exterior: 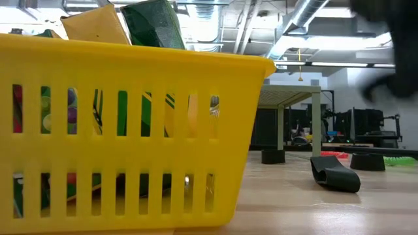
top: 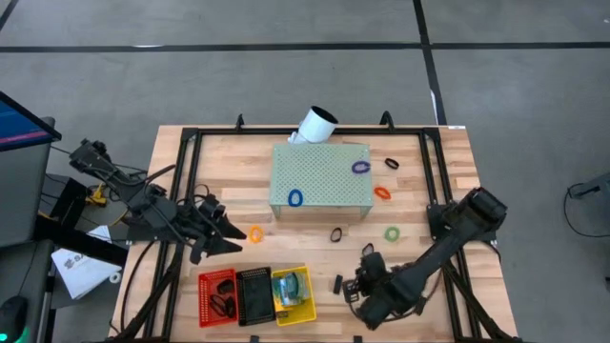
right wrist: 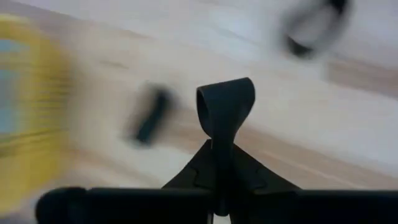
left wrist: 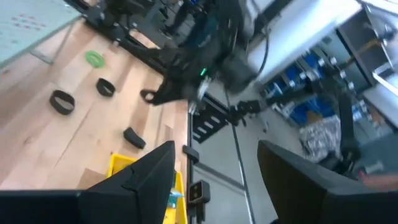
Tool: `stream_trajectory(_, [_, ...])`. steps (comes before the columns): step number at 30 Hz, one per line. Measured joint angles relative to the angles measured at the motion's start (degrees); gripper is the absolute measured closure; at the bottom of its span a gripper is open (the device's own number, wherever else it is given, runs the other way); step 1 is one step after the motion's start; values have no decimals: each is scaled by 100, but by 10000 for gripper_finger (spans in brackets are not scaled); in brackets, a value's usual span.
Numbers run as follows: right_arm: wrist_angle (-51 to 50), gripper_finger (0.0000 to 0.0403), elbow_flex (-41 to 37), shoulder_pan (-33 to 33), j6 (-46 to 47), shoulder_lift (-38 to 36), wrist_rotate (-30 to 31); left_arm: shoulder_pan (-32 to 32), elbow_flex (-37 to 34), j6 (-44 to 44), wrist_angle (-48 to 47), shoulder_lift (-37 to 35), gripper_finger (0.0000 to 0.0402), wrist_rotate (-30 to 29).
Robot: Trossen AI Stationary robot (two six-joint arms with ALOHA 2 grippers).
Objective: Pick & Place Office Desk Supplies
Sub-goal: Put the black rubber band into the red bin
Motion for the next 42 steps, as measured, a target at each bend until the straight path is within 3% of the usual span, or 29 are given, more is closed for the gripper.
stream_trajectory(5, [1007,396,208,94,-1515,-921,1140,230,2,507,70,100,177,367])
stream_trajectory(12, [2530,399,186,-234,-3662,-1752,1168,886,4,618,1478,953,156,1334])
stream_trajectory(17, [3256,401,184,-713,-4624,-1793,939,1225,2,574,3027,1853,145,1837])
stream_trajectory(23, [3575,402,178,-1114,-4991,-1590,655,1438,2,266,4469,2608,142,1925])
stream_trajectory(42, [4557,403,173,-1829,-6134,-1409,0,1799,0,34,4825,2964,154,1863])
